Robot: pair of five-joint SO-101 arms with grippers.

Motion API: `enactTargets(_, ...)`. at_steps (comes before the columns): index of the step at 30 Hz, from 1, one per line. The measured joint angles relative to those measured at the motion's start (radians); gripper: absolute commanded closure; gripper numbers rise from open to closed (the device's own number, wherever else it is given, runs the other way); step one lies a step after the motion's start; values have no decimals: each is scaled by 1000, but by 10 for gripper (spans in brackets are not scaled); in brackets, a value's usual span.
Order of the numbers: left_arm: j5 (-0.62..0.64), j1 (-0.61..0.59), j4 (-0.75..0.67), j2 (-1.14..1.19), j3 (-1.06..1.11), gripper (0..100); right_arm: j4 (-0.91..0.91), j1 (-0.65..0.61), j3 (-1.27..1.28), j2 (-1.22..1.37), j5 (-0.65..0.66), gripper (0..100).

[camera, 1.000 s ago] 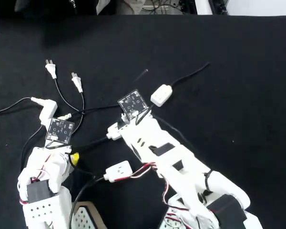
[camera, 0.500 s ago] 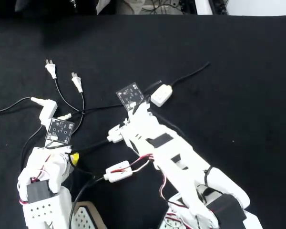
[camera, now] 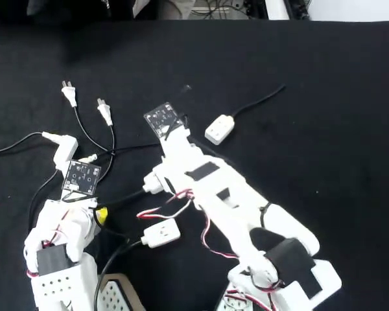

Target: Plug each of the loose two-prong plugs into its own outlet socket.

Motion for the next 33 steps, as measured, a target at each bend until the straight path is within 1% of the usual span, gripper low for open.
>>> enactTargets(5, 0, 11, 0, 0, 5, 697, 129, -12, -20, -31, 2, 724)
enactTargets(7, 0, 18, 0, 0, 5, 697, 172, -18, -29, -43, 5, 668)
enactTargets(10, 0, 18, 0, 0, 5, 696, 253, -41, -63, -66, 38, 643)
enactTargets(13, 0, 26, 0, 0, 5, 696, 351, -46, -124, -95, 48, 645)
enactTargets(17, 0, 26, 0, 0, 5, 694, 551, -46, -224, -127, 77, 645)
enactTargets(19, 0, 26, 0, 0, 3, 694, 680, -46, -278, -141, 127, 645)
enactTargets(21, 0, 34, 0, 0, -15, 693, 825, -40, -342, -163, 215, 645)
enactTargets(24, 37, 109, -3, 0, -52, 692, 1069, 0, -470, -206, 338, 646)
enactTargets(26, 57, 189, -18, -2, -66, 692, 1191, 31, -526, -235, 391, 658)
enactTargets(28, 61, 295, -23, -2, -75, 692, 1226, 81, -546, -250, 425, 710)
enactTargets(30, 84, 388, -40, 21, -78, 692, 1231, 155, -555, -252, 457, 791)
enactTargets(33, 97, 446, -114, 107, -114, 692, 1231, 288, -557, -230, 488, 929)
